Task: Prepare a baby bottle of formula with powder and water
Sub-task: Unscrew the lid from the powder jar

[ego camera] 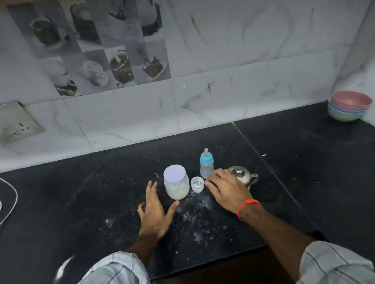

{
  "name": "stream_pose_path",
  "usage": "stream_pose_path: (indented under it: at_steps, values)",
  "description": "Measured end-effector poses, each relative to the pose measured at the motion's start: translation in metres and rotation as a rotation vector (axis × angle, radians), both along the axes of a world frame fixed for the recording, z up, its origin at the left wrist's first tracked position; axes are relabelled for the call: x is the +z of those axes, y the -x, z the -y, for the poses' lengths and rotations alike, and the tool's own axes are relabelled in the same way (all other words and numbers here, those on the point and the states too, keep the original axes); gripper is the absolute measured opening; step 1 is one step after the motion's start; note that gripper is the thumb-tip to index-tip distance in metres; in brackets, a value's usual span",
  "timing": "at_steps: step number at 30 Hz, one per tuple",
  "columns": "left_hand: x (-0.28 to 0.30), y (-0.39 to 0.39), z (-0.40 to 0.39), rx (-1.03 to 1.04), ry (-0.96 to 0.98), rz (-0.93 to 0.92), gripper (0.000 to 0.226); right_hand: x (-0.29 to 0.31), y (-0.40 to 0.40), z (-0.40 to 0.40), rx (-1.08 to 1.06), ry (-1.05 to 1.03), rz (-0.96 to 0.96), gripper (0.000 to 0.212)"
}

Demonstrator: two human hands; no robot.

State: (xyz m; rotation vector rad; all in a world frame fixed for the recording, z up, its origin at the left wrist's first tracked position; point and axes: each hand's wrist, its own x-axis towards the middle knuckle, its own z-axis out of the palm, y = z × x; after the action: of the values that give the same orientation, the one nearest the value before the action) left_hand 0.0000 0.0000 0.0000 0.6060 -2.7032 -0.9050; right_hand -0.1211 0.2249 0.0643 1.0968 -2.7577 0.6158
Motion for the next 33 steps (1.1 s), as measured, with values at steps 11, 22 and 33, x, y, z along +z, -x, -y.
stream_pose_path:
  at_steps: [11, 22, 33]
  values:
    - [-0.007, 0.042, -0.002, 0.157, -0.179, -0.071, 0.125, -0.007, 0.018, 0.033, 0.032, 0.082, 0.246, 0.038]
    - [-0.016, 0.068, 0.025, 0.028, -0.289, 0.01, 0.106, -0.017, 0.01, 0.084, -0.093, 0.088, 0.468, 0.071]
    - [-0.025, 0.019, 0.035, -0.165, -0.312, -0.001, 0.102, -0.016, -0.008, 0.117, -0.008, -0.189, 0.359, 0.08]
